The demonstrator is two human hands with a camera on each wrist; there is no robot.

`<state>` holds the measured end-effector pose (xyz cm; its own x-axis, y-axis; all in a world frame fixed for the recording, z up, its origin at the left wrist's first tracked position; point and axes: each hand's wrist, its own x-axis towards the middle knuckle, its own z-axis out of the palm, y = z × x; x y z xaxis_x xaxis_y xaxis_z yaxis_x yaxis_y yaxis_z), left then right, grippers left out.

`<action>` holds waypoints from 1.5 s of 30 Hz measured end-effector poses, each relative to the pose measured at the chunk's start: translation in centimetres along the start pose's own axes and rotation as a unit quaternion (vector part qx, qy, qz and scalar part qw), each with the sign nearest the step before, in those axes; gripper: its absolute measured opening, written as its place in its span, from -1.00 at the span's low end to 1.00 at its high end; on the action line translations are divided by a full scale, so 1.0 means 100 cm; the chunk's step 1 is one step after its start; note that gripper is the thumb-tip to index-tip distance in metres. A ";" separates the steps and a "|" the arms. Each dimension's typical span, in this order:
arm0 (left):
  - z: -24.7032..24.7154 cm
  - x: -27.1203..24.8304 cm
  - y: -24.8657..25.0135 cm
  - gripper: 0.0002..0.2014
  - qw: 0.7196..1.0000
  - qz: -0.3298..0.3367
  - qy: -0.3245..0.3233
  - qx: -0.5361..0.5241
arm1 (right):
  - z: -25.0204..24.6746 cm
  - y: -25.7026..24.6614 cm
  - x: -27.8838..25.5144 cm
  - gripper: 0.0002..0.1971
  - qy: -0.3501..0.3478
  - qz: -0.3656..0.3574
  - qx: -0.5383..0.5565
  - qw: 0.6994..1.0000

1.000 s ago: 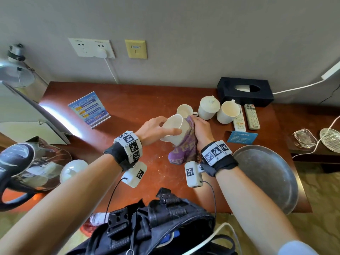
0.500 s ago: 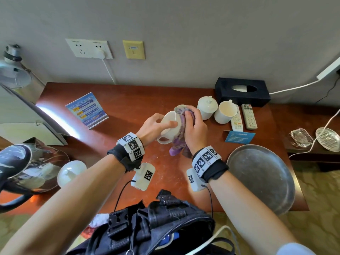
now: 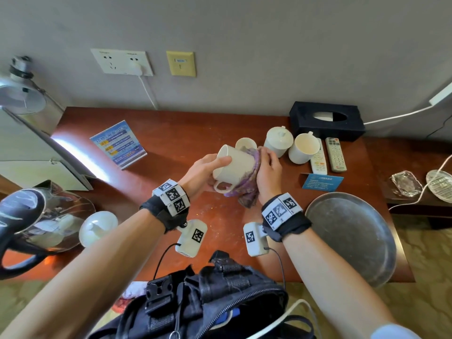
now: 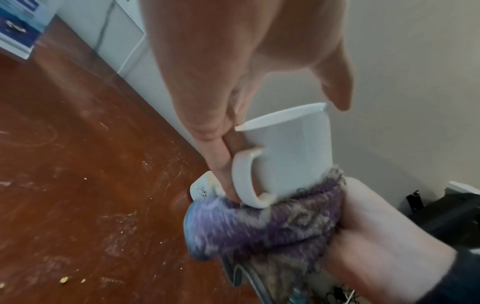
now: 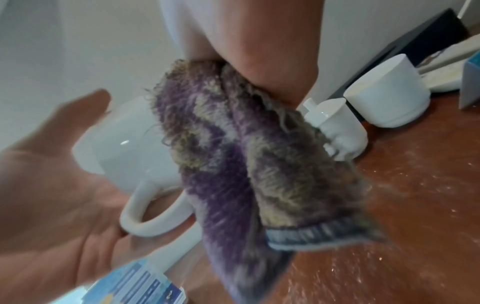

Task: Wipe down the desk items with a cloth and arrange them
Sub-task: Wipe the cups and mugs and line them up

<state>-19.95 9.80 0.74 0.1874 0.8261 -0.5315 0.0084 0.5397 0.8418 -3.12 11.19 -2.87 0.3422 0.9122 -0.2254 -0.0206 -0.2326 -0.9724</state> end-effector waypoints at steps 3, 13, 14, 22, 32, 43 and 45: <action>-0.001 -0.001 -0.002 -0.26 0.999 -0.008 -0.038 -0.005 | -0.004 -0.004 0.008 -0.78 -0.014 0.056 0.016 0.998; 0.008 0.002 0.004 -0.53 1.000 -0.003 0.025 0.007 | 0.000 -0.005 -0.017 -0.71 -0.063 -0.355 -0.175 0.916; 0.009 0.001 0.004 -0.49 1.000 0.002 0.029 0.009 | -0.002 -0.007 -0.014 -0.71 -0.070 -0.341 -0.170 0.922; 0.011 -0.004 0.003 -0.25 0.998 0.031 0.044 0.010 | 0.000 -0.023 0.009 -0.71 -0.082 0.170 0.154 0.970; 0.011 0.009 0.006 -0.47 0.994 0.049 0.089 0.027 | -0.004 -0.006 -0.010 -0.72 0.002 0.007 0.082 0.997; 0.011 0.006 -0.001 -0.23 0.959 0.125 0.037 0.252 | -0.007 -0.003 0.005 -0.79 -0.072 0.042 0.011 0.996; 0.010 0.005 -0.003 -0.21 0.945 0.133 0.022 0.297 | -0.009 0.002 0.008 -0.77 -0.088 0.130 0.063 0.986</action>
<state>-18.92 9.86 0.34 0.2195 0.9327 -0.2862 0.5195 0.1366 0.8435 -2.03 11.63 -3.19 0.1423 0.8739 -0.4648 -0.2067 -0.4330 -0.8774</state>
